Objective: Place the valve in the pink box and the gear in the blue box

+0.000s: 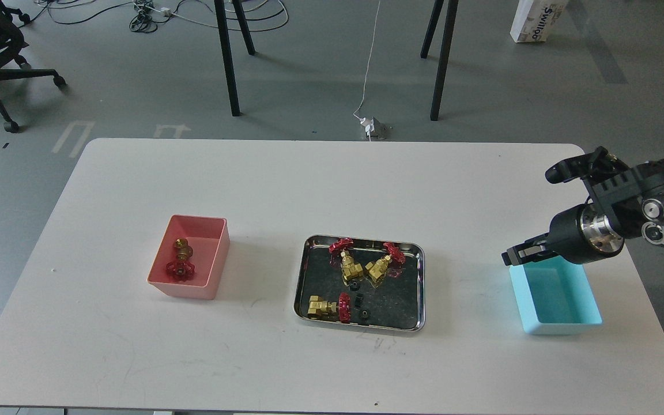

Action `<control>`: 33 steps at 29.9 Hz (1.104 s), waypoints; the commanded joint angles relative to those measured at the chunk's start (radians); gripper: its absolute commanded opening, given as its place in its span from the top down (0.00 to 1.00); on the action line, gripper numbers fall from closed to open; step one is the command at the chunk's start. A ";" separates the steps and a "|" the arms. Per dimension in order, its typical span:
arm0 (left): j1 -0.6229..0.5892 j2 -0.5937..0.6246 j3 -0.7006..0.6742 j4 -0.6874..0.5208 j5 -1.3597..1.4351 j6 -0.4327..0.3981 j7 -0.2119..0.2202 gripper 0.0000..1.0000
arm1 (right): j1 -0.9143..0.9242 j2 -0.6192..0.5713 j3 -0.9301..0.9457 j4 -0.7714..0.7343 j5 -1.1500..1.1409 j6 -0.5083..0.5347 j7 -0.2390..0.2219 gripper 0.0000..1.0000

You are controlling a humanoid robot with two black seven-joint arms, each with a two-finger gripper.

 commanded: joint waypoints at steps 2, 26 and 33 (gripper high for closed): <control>-0.003 0.006 -0.012 -0.006 -0.002 0.001 0.000 0.05 | -0.071 -0.099 0.046 0.006 -0.012 -0.008 0.001 0.91; 0.002 -0.028 0.001 -0.015 -0.002 0.007 0.029 0.05 | -0.149 -0.073 0.715 -0.088 0.584 -0.256 -0.021 0.06; 0.003 -0.036 0.002 -0.017 -0.002 0.005 0.037 0.05 | -0.143 0.045 0.942 -0.270 0.920 -0.565 -0.048 0.06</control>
